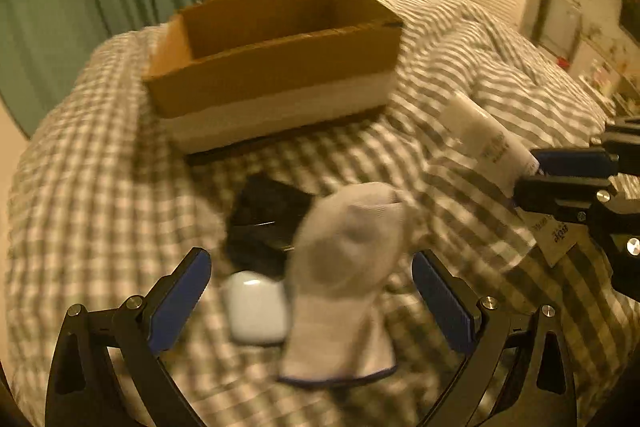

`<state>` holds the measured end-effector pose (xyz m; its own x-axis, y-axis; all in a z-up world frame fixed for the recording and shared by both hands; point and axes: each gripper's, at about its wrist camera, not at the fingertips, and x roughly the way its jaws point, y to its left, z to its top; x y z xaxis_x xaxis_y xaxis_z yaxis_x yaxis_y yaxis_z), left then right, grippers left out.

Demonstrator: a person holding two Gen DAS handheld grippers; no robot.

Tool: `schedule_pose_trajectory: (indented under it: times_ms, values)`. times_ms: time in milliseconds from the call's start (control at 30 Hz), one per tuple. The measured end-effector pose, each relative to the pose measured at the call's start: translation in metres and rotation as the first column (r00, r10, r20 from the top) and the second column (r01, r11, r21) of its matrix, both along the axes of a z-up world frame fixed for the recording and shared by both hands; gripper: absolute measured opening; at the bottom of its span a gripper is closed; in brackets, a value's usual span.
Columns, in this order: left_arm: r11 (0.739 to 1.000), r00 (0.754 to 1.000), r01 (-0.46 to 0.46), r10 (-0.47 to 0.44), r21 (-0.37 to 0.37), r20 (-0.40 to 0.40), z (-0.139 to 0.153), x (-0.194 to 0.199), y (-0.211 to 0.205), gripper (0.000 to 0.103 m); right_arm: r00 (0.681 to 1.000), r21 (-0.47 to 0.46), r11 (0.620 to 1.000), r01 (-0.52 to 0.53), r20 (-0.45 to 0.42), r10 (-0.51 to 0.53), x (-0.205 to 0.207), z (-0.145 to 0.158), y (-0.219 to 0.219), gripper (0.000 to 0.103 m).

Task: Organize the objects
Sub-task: 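Grasp the toothpaste tube with the right tool while the left tool grasps the white sock, then carry the sock and toothpaste tube over the cardboard box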

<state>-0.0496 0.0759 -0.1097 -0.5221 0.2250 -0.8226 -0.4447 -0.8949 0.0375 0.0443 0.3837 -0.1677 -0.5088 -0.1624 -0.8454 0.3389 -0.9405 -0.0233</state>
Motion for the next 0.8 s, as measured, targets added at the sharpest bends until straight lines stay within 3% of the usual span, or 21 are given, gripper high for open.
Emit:
schedule_pose_trajectory:
  times_ms: [67, 133, 200, 300, 400, 600, 800]
  values:
    - [0.999, 0.999, 0.038, -0.039, 0.026, 0.033, -0.008, -0.002, 0.009, 0.1, 1.0, -0.005, 1.0, 0.01, 0.001, -0.01, -0.003, -0.002, 0.003, 0.018]
    - [0.998, 0.998, 0.056, -0.056, 0.01, 0.043, -0.017, -0.004, 0.017, 0.086, 1.0, -0.008, 1.0, 0.014, 0.006, -0.014, -0.004, -0.003, 0.006, 0.018]
    - [0.997, 0.996, 0.071, -0.07, -0.03, 0.048, -0.024, -0.006, 0.024, 0.059, 1.0, -0.01, 1.0, 0.019, 0.008, -0.019, -0.006, -0.004, 0.008, 0.017]
    - [0.998, 0.997, 0.064, -0.063, -0.026, 0.049, -0.025, -0.007, 0.023, 0.051, 1.0, -0.015, 1.0, 0.026, 0.015, -0.026, -0.008, -0.005, 0.012, 0.015]
    - [0.998, 0.997, 0.056, -0.055, -0.018, 0.046, -0.019, -0.003, 0.017, 0.045, 0.999, -0.019, 0.999, 0.028, 0.03, -0.027, -0.007, -0.009, 0.013, 0.015]
    - [0.999, 1.0, 0.009, -0.01, 0.044, 0.018, 0.008, 0.011, -0.011, 0.043, 0.999, -0.009, 0.999, 0.031, 0.036, -0.031, -0.005, -0.014, 0.01, 0.015]
    - [0.996, 1.0, -0.008, 0.01, 0.087, -0.026, 0.041, 0.021, -0.032, 0.042, 1.0, 0.0, 1.0, 0.017, 0.006, -0.017, 0.003, 0.004, 0.003, 0.014]
